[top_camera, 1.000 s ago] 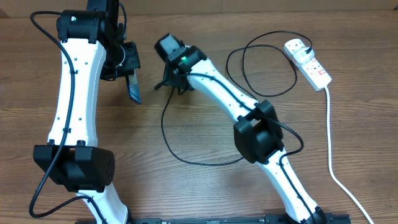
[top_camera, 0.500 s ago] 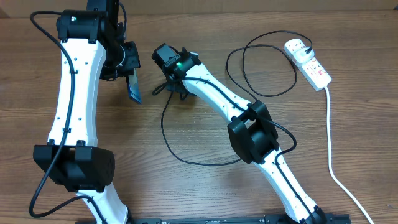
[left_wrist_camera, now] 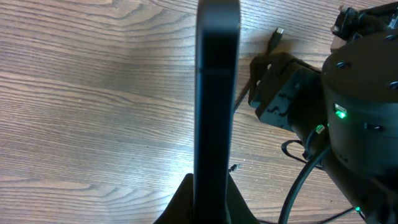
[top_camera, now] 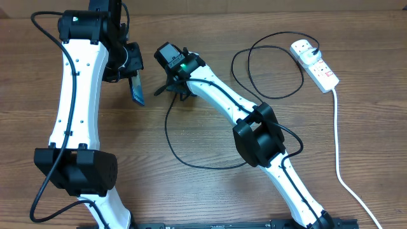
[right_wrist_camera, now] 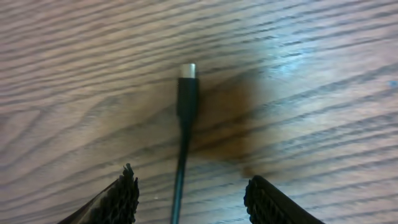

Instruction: Plug charger to phone and switch on socket

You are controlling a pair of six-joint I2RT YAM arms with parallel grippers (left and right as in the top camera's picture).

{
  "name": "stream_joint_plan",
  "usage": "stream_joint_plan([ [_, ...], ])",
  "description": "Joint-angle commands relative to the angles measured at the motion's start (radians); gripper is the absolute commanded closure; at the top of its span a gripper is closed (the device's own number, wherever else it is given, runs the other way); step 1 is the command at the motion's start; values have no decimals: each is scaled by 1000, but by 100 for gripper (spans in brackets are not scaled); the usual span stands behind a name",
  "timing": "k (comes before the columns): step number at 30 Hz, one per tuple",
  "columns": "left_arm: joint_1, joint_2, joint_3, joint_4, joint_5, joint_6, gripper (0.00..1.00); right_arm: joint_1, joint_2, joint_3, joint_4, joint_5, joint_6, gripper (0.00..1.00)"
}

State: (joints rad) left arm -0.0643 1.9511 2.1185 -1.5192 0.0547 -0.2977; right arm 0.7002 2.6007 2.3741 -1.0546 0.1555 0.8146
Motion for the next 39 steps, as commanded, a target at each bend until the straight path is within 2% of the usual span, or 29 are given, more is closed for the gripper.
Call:
stream_joint_plan([
  [1, 6, -7, 10, 7, -10, -17, 96, -8, 10, 15, 11, 2, -3, 44],
  [5, 6, -7, 10, 10, -10, -17, 96, -3, 13, 10, 5, 60, -4, 44],
  [22, 6, -7, 10, 12, -2, -17, 96, 44, 15, -99, -4, 84, 40, 47],
  [39, 6, -7, 10, 12, 17, -18, 96, 20, 15, -104, -475, 22, 210, 52],
])
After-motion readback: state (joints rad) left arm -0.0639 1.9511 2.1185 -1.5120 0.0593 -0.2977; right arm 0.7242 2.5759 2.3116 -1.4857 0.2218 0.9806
